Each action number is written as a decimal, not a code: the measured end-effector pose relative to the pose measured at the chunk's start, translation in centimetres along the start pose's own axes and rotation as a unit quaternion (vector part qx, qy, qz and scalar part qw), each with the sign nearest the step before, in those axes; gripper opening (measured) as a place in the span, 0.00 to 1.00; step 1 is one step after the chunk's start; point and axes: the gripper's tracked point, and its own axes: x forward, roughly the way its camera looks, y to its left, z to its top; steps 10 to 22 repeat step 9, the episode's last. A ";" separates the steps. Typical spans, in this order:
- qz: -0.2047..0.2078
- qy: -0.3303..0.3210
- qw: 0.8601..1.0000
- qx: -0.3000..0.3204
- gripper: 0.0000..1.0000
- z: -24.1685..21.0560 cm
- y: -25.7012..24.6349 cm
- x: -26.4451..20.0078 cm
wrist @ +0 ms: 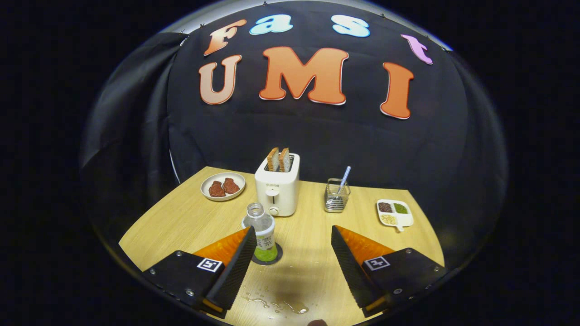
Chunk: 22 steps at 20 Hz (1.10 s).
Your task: Take the bottle from table, then pour the juice into the cup, finally place the bottle on the coaster
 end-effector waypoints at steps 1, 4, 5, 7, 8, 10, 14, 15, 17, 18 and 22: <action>-0.008 -0.005 1.000 0.002 0.98 0.8 -0.8 -1.4; -0.027 -0.032 0.999 0.027 0.98 3.2 -2.9 -5.5; -0.038 -0.044 0.998 0.034 0.98 4.0 -4.0 -6.9; -0.065 -0.064 0.995 0.034 0.98 4.9 -5.9 -9.6; -0.076 -0.070 0.994 0.033 0.98 5.3 -6.8 -11.0; -0.084 -0.077 0.993 0.033 0.98 5.6 -7.4 -12.1; -0.084 -0.077 0.993 0.033 0.98 5.6 -7.4 -12.1; -0.084 -0.077 0.993 0.033 0.98 5.6 -7.4 -12.1; -0.084 -0.077 0.993 0.033 0.98 5.6 -7.4 -12.1; -0.084 -0.077 0.993 0.033 0.98 5.6 -7.4 -12.1; -0.084 -0.077 0.993 0.033 0.98 5.6 -7.4 -12.1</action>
